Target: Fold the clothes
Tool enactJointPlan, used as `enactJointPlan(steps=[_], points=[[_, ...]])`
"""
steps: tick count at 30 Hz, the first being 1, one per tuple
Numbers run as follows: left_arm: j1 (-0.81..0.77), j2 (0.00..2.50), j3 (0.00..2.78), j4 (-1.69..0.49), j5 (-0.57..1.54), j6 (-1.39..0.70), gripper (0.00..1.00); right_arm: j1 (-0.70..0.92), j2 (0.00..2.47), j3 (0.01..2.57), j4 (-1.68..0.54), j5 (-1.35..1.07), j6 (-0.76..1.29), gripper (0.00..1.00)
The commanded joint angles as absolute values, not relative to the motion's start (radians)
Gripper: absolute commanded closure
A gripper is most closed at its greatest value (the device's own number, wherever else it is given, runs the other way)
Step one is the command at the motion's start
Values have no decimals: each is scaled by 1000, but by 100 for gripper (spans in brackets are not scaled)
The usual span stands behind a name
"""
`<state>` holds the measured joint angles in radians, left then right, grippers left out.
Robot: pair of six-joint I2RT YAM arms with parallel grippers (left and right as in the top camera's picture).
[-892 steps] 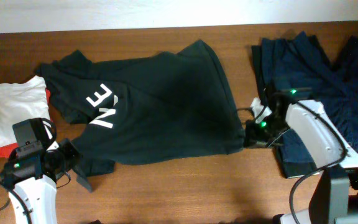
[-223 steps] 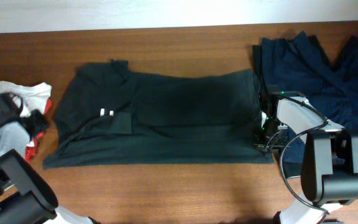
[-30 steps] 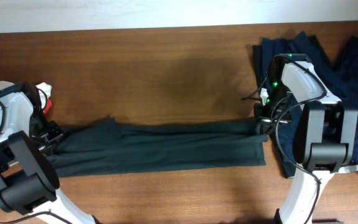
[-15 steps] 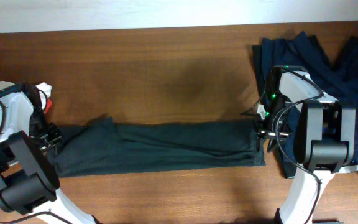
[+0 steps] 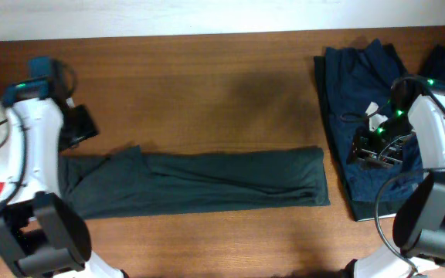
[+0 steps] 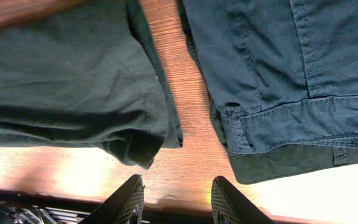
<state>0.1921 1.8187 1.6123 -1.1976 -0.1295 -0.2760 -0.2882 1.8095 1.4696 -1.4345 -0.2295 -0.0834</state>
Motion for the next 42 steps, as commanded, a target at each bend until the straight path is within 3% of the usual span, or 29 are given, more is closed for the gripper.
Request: enactJointPlan(steps=[1,12,19,21,23,27,35,42], points=[[93,1874,1618,-1171,-68,-261,45,-286,1790,1474,-1435,-252,-97,60],[-9,2112,1618,-1134,-70,-261,43,-286,1790,1473,-1435,-259,-97,60],[-13,2134,1617,-1127,-67,-260,42,-286,1790,1473,-1435,-259,-97,60],[-15,2134,1607,-1129,-72,-260,50,-286,1790,1473,-1435,-258,-97,60],[-15,2134,1591,-1127,-78,-260,75,-286,1790,1473,-1436,-258,-97,60],[-15,2133,1583,-1130,-78,-260,100,-286,1790,1473,-1435,-258,-97,60],[-41,2054,1697,-1301,-62,-260,100,-286,1790,1473,-1435,-258,-97,60],[-192,2004,1666,-1427,-40,-260,100,-286,1790,1473,-1435,-258,-97,60]])
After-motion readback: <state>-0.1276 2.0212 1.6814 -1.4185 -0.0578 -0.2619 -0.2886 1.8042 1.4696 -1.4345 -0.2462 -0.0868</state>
